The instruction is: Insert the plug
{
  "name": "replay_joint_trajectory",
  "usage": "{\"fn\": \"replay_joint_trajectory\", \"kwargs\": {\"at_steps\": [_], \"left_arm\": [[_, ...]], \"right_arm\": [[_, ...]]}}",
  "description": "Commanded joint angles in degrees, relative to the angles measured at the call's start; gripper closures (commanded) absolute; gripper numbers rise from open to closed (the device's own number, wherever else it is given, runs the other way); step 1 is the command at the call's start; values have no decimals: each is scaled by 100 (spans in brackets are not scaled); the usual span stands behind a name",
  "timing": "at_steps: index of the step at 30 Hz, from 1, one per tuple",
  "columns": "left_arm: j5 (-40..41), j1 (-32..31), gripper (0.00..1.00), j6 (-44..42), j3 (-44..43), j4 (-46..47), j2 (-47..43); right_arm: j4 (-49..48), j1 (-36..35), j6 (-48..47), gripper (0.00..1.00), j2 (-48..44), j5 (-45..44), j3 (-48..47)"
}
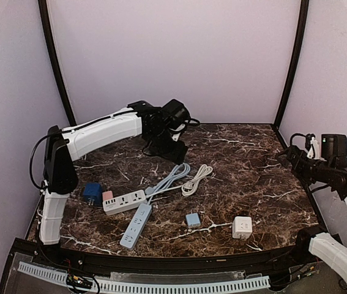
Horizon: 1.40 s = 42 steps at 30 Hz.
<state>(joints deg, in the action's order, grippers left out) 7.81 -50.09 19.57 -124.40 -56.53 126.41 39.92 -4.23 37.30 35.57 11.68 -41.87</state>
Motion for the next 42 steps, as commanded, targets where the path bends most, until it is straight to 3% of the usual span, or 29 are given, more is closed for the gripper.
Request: {"fn": "replay_joint_trajectory", "kwargs": {"at_steps": [1,4,9,21,23,26,29,42], "left_arm": [[217,-14,28,-370,1143,-455,-714],[340,-9,32,-410,2035,-174,-1128],[393,-2,36,-313,2487,139,-1030],[295,-6,45,-75,1294,316,447],[293,-10,53,-81,1201,315,606],[218,-10,81,-99,1048,334,810],[101,-7,98,2,804,426,960],[-1224,-48,99,1827,-949,1434,1991]], "right_arm": [[-418,18,-213,1,102,215,74],[-500,19,-209,1,133,320,110],[-563,17,-164,1,159,461,203],[-132,15,-225,1,8,486,38],[-14,17,-201,1,-89,468,53],[124,16,-159,1,-226,426,94],[243,14,-121,2,-328,389,154],[328,18,-238,2,5,287,93]]}}
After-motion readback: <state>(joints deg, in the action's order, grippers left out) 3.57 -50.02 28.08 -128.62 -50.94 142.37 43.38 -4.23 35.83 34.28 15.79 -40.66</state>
